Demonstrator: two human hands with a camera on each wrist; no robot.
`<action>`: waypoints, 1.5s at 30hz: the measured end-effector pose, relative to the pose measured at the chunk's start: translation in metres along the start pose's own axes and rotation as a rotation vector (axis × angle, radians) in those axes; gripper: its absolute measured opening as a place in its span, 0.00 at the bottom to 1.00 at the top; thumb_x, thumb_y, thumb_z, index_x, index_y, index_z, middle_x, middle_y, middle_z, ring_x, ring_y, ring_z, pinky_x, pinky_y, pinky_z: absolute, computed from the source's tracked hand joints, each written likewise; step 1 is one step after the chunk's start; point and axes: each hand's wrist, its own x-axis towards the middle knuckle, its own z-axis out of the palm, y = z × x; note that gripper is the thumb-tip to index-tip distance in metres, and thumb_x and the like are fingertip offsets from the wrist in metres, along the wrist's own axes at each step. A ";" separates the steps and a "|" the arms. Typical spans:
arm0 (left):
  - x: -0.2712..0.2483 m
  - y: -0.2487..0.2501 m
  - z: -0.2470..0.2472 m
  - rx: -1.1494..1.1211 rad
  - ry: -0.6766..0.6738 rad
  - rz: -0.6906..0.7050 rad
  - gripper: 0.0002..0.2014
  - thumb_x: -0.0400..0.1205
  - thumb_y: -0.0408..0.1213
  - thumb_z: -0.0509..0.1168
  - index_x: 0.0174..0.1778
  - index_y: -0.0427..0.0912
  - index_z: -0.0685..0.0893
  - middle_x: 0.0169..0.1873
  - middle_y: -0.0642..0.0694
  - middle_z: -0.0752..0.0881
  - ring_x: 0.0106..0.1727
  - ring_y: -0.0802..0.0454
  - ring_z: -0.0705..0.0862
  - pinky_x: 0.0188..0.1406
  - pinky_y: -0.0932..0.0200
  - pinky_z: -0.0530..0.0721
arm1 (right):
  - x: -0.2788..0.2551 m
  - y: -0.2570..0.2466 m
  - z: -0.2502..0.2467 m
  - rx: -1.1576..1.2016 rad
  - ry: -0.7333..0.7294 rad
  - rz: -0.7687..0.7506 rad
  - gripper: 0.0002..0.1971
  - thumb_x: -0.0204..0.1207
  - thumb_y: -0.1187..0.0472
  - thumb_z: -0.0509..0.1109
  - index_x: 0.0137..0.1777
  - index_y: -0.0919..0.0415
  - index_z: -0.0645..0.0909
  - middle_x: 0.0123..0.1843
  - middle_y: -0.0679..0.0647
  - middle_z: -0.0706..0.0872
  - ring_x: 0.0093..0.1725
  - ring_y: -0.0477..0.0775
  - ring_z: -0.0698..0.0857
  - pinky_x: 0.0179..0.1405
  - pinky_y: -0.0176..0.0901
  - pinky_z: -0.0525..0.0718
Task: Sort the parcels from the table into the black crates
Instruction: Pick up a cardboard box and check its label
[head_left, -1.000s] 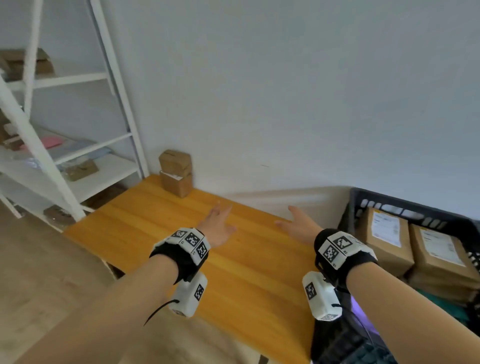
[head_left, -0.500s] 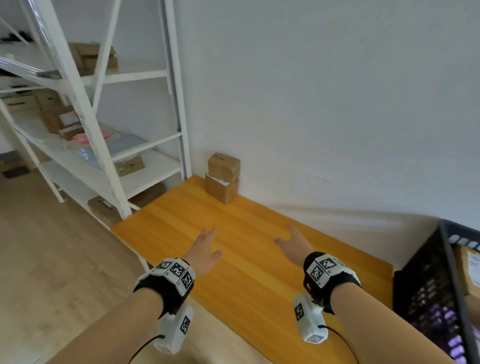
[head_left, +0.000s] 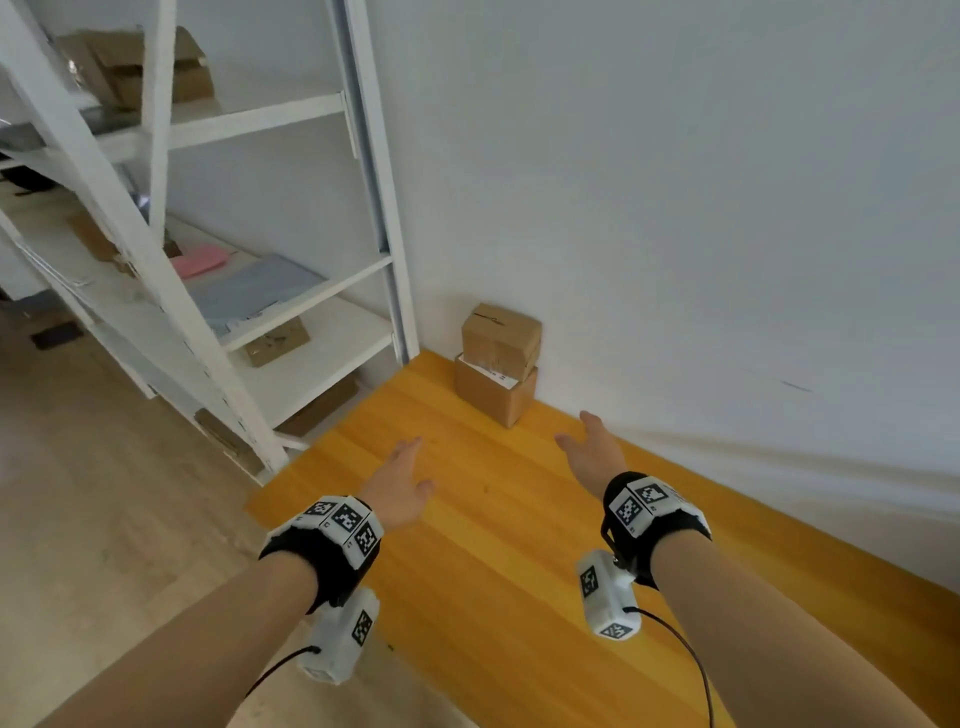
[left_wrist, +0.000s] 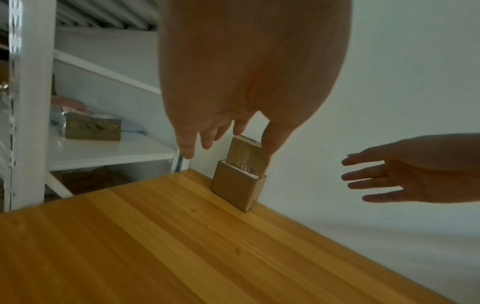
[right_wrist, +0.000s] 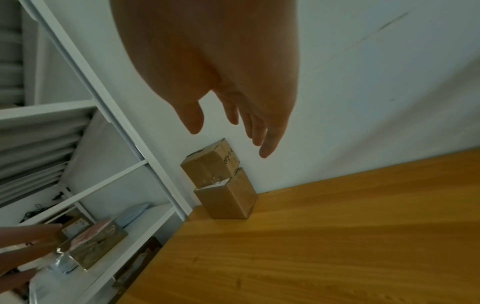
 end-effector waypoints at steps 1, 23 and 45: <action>0.009 -0.003 -0.004 -0.022 0.020 0.004 0.32 0.87 0.42 0.57 0.84 0.46 0.48 0.84 0.46 0.49 0.82 0.46 0.58 0.79 0.49 0.62 | 0.008 -0.002 0.007 0.005 0.006 0.007 0.31 0.85 0.53 0.60 0.84 0.57 0.53 0.83 0.58 0.61 0.80 0.61 0.65 0.73 0.53 0.69; 0.282 -0.015 -0.082 -0.371 -0.172 0.220 0.30 0.87 0.51 0.52 0.82 0.40 0.57 0.81 0.44 0.62 0.79 0.48 0.64 0.75 0.53 0.63 | 0.178 -0.069 0.096 0.227 0.237 0.266 0.36 0.82 0.51 0.65 0.84 0.58 0.52 0.84 0.55 0.60 0.81 0.58 0.64 0.74 0.53 0.69; 0.291 0.013 -0.075 -0.607 -0.136 0.265 0.17 0.88 0.50 0.47 0.62 0.44 0.74 0.44 0.54 0.76 0.57 0.48 0.77 0.65 0.48 0.75 | 0.144 -0.083 0.086 0.401 0.289 0.106 0.34 0.77 0.77 0.63 0.80 0.50 0.65 0.79 0.48 0.70 0.79 0.50 0.65 0.74 0.48 0.69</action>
